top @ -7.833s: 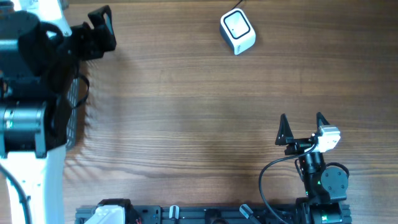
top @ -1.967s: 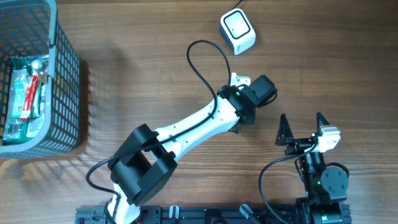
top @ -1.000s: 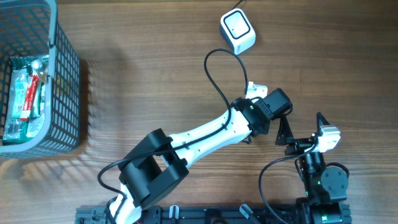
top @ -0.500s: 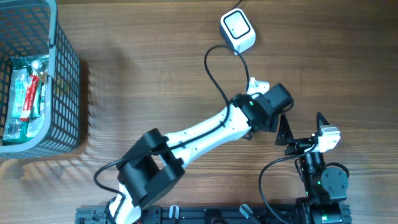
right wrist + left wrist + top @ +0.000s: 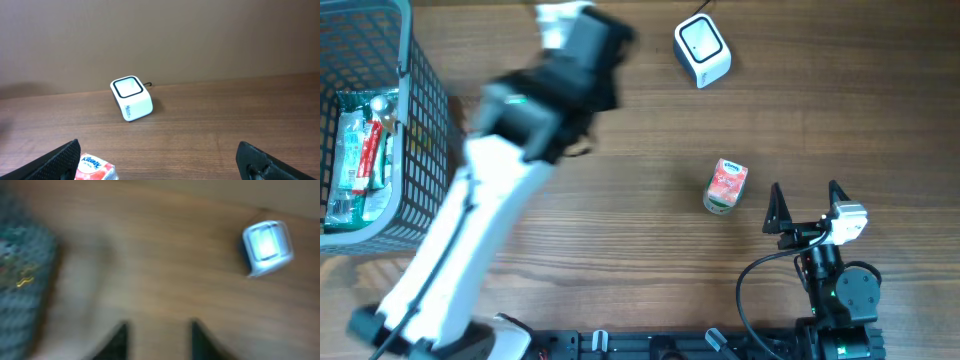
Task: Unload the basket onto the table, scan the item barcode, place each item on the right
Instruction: 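Place the Kleenex pack on the table right of center, release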
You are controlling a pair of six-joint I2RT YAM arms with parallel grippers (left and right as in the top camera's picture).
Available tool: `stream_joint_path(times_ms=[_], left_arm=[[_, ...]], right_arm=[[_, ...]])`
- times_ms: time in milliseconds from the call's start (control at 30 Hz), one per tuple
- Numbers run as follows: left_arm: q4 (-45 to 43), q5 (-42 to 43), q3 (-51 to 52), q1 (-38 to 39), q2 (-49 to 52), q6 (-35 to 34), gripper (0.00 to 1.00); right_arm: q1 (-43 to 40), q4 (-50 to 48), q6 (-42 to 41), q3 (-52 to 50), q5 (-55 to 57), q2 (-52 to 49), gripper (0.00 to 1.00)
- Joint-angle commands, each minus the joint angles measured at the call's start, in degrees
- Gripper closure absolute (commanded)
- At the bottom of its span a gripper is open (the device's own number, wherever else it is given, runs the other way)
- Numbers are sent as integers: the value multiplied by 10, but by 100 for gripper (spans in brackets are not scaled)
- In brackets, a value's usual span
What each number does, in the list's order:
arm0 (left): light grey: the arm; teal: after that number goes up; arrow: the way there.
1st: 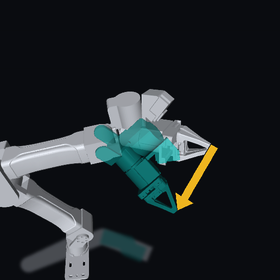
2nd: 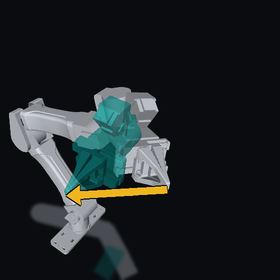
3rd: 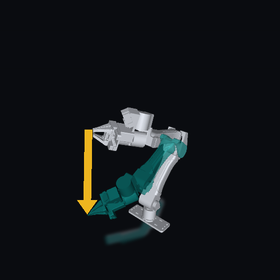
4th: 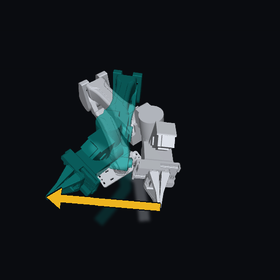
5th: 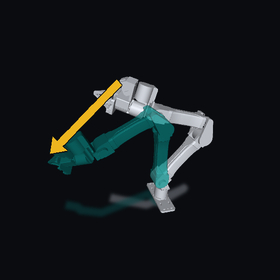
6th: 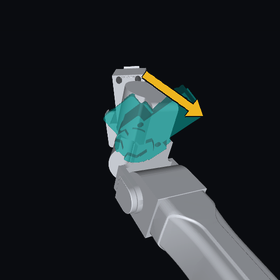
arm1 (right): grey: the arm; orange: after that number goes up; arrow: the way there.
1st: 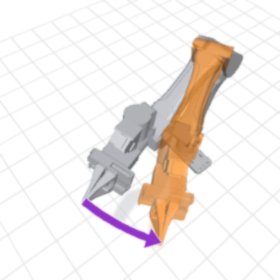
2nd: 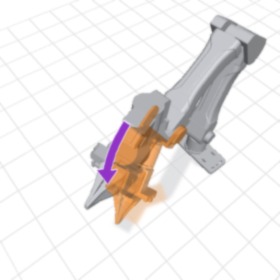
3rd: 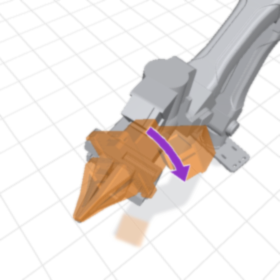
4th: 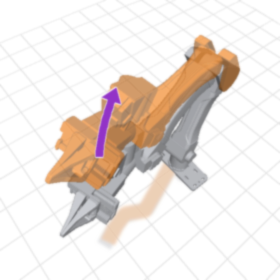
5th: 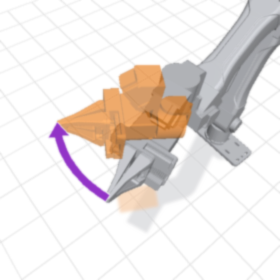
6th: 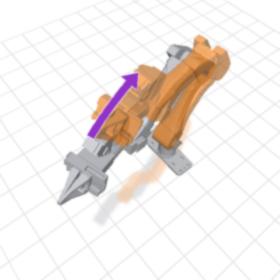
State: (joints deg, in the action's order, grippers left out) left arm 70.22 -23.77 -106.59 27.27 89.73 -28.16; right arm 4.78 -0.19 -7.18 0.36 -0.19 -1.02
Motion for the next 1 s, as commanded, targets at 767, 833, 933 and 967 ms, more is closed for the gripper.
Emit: stream_joint_path(times_ms=[767, 833, 933, 967], left_arm=[[179, -36, 110, -355, -37, -44, 92], [179, -37, 111, -365, -37, -41, 92], [177, -38, 111, -375, -37, -40, 92], [176, -38, 111, -375, -37, -40, 92]], right_arm=[[-2, -2, 10, -1, 3, 2, 0], [-2, -2, 10, -1, 3, 2, 0], [-2, -2, 10, -1, 3, 2, 0], [-2, -2, 10, -1, 3, 2, 0]])
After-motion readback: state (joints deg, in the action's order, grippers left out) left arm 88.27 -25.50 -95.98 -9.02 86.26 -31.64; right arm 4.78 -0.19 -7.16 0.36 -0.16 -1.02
